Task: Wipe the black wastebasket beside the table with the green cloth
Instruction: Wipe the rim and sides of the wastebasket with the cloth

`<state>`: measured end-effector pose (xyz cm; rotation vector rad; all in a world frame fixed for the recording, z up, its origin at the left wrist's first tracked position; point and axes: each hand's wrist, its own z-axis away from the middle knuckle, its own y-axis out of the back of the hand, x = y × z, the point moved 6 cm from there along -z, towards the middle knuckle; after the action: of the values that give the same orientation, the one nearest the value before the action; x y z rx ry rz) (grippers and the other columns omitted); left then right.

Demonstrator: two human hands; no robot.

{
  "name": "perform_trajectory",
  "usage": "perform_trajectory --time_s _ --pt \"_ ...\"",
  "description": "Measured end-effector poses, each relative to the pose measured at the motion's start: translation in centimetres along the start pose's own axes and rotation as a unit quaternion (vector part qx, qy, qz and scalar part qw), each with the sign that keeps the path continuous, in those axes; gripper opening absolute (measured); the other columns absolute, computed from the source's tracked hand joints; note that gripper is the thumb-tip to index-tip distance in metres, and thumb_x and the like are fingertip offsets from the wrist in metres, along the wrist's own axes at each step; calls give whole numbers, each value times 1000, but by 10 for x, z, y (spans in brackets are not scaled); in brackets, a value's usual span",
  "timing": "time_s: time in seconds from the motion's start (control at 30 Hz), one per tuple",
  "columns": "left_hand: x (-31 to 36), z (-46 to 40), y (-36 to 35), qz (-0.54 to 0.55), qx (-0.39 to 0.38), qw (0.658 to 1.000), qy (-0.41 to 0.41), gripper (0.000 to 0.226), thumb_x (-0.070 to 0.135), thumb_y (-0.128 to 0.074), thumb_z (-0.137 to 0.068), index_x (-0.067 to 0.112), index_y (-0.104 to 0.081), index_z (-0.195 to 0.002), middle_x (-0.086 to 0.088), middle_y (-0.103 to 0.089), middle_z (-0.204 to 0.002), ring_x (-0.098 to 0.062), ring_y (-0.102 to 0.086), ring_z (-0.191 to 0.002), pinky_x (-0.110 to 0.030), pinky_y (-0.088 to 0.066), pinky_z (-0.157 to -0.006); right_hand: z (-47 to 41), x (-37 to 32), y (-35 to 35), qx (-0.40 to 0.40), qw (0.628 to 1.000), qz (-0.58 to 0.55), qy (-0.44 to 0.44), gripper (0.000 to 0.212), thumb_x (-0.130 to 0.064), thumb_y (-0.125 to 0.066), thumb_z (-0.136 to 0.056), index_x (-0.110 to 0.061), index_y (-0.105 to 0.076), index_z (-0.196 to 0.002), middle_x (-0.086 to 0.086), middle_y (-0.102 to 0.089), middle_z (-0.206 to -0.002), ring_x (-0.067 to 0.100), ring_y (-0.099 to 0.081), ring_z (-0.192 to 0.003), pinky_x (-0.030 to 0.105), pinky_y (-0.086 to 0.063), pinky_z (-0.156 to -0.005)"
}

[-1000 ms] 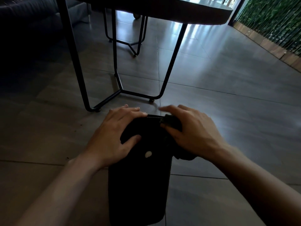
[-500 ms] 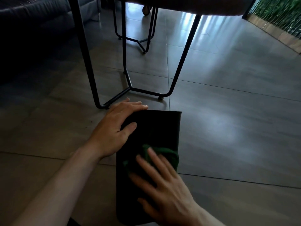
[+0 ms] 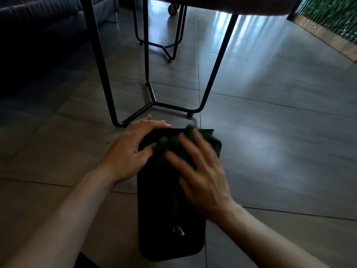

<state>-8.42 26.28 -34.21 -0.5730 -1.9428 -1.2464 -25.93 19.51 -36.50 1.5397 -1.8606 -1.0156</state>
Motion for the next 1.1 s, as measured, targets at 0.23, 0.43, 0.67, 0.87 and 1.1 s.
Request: perform_trajectory --time_s 0.23,0.43,0.67,0.87,1.1 --pt "3 4 -1 9 -11 1000 -4 54 7 -64 -92 46 -55 -129 25 -51 -143 0 -22 -149 -47 -27 -121 144 -61 -39 -163 918 152 329 42 -14 -29 -113 -31 -46 -148 -2 -43 -154 43 -8 -157 43 -41 -118" --pt "7 -1 -5 13 -18 1000 -14 54 8 -64 -93 47 -55 -129 25 -53 -141 1 -23 -149 -49 -26 -121 32 -12 7 -38 992 37 111 38 -27 -55 -109 -27 -54 -146 14 -45 -159 39 -27 -155 56 -33 -121" --pt "5 -2 -3 8 -23 1000 -4 58 4 -62 -93 48 -55 -131 26 -51 -143 3 -22 -148 -48 -26 -121 44 -22 -14 -13 995 21 95 41 -29 -57 -107 -24 -52 -147 15 -39 -161 44 -24 -155 60 -29 -122" --pt "9 1 -7 5 -26 1000 -6 57 7 -63 -92 51 -54 -129 28 -52 -141 2 -22 -148 -48 -26 -121 154 -64 -57 -106 892 209 388 53 -23 -54 -103 -21 -33 -152 1 -37 -154 34 -27 -154 46 -13 -128" --pt "16 -4 -11 5 -29 999 -32 60 1 -59 -92 47 -56 -130 21 -52 -145 -3 -25 -149 -51 -28 -120 3 -6 5 12 998 41 52 50 -40 -61 -105 -32 -46 -152 14 -37 -164 40 -23 -156 63 -18 -125"
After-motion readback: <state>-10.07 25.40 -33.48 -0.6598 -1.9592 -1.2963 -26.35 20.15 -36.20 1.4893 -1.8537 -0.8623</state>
